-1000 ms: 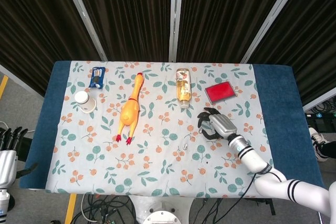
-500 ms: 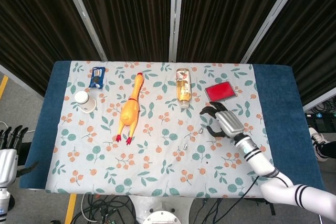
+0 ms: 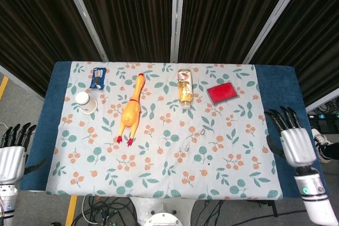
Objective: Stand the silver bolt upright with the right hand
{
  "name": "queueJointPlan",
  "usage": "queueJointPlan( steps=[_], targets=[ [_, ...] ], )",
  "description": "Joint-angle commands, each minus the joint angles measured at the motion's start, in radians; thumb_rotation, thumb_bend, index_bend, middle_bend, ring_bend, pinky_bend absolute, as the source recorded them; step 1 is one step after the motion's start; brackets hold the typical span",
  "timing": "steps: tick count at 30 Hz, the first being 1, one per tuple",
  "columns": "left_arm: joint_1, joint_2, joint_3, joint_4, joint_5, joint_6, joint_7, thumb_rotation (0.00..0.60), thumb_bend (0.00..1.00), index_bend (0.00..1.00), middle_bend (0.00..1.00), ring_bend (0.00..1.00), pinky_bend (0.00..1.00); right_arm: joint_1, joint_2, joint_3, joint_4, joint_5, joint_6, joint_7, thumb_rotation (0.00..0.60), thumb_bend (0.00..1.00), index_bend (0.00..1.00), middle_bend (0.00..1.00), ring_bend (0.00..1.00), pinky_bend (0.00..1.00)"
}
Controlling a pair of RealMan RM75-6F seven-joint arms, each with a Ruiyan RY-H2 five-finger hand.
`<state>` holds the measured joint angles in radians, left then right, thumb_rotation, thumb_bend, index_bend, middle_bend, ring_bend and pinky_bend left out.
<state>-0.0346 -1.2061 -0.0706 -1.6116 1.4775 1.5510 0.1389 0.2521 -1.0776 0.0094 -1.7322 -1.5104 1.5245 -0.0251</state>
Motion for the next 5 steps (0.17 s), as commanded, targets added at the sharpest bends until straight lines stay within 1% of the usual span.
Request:
queueJointPlan(
  steps=[1,5],
  targets=[
    [-0.001,0.001,0.000,-0.005,0.002,0.001,0.001,0.600,0.00,0.11,0.09,0.00,0.00,-0.072,0.042,-0.050,-0.016,-0.049,0.058,0.062,0.600,0.38,0.14,0.14,0.00,0.00],
    [0.000,0.001,0.002,-0.010,0.001,0.003,0.005,0.600,0.00,0.11,0.09,0.00,0.00,-0.108,0.054,-0.070,-0.008,-0.066,0.071,0.100,0.600,0.38,0.14,0.13,0.00,0.00]
  ],
)
